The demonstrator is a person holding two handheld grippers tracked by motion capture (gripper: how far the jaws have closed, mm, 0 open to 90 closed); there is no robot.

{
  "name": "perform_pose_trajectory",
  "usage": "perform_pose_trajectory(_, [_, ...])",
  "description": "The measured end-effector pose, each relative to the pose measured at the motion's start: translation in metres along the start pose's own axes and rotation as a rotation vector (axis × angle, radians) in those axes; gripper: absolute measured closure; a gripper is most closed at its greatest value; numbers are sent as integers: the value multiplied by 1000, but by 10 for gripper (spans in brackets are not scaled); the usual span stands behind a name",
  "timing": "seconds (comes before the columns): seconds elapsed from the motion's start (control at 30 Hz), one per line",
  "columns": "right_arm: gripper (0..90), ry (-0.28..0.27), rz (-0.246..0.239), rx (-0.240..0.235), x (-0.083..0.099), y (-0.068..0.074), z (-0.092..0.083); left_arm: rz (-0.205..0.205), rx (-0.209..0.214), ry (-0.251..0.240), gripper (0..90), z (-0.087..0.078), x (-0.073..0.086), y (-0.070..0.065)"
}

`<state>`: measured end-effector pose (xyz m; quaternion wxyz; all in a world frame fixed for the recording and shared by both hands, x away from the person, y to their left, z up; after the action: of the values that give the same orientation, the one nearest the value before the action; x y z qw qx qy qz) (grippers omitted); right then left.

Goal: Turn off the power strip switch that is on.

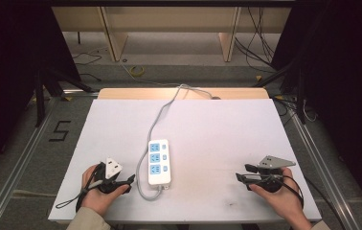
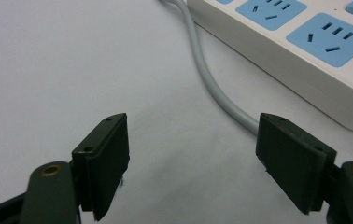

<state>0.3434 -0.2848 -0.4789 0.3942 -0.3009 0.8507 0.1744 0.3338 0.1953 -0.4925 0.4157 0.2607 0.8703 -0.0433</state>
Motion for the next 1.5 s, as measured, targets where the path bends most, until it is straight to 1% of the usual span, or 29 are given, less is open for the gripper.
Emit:
perform_pose_trajectory(0.33, [471,1,-5,0,-1,1,-1,-5,1,-5,268,-2,0,-1])
perform_pose_trajectory(0.47, [499,9,-18,1,-3,2,0,-1,-1,-3,270,-2,0,0])
perform_pose_trajectory(0.57, [578,33,-52,1,-4,2,2,0,-1,-1,271,-1,0,0])
perform_pose_trajectory(0.63, [659,43,-69,3,-6,2,2,-1,-2,-3,271,-1,-1,-1])
perform_pose_trajectory(0.8, [807,31,-91,16,-12,4,0,0,-3,-5,272,-2,-1,-1])
perform_pose_trajectory(0.87, [854,34,-98,20,-13,4,0,-1,-5,-7,274,-2,-1,0])
perform_pose_trajectory(0.9, [854,34,-98,20,-13,4,0,-1,-5,-7,274,-2,-1,-1])
perform_pose_trajectory(0.97, [900,34,-106,28,-15,5,-1,1,-4,-7,274,-2,-1,-1])
perform_pose_trajectory(1.5, [900,44,-108,28,-20,8,2,0,-8,-11,276,-3,-2,-1])
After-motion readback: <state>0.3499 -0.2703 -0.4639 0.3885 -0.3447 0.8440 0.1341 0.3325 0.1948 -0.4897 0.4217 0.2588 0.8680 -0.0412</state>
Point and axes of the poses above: each handheld gripper's, and its own axes: z roughly forward along the jaws, x roughly out of its underside, y roughly to its left, the point moved 1 cm from there along z, roughly forward along the jaws
